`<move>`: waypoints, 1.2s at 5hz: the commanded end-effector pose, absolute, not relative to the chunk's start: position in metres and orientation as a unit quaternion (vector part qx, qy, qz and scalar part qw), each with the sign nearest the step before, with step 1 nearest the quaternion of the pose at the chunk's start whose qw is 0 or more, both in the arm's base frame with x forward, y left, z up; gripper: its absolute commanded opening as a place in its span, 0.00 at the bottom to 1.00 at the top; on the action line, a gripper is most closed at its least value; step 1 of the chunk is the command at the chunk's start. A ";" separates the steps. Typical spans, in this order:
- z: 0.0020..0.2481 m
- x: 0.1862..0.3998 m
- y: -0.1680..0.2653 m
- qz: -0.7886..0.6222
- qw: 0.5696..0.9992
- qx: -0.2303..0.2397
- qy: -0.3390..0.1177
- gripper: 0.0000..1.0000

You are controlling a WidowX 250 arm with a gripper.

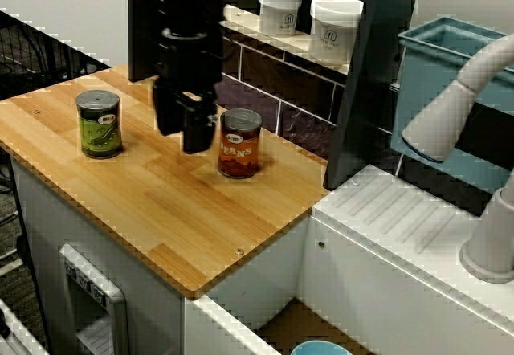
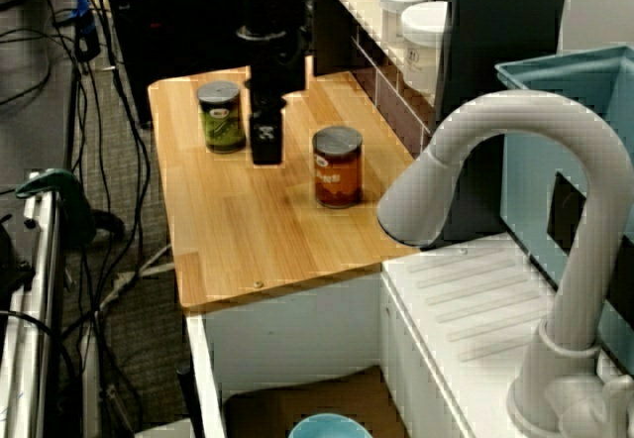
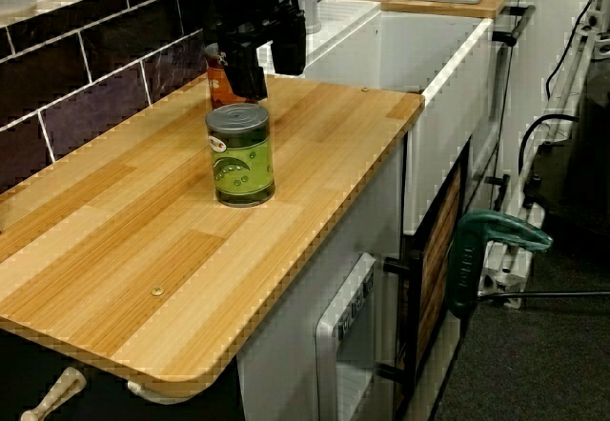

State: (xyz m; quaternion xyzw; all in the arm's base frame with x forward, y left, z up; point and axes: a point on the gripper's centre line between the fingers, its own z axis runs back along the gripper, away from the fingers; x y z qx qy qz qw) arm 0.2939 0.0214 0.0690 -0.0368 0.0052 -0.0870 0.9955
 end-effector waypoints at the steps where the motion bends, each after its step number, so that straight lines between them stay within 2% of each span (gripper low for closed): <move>1: 0.076 0.287 0.054 -0.044 0.998 -0.031 -0.034 1.00; 2: 0.074 0.286 0.054 -0.038 0.998 -0.033 -0.026 1.00; 4: 0.076 0.262 0.045 -0.050 0.998 -0.042 -0.013 1.00; 6: 0.074 0.260 0.052 -0.037 0.998 -0.042 -0.011 1.00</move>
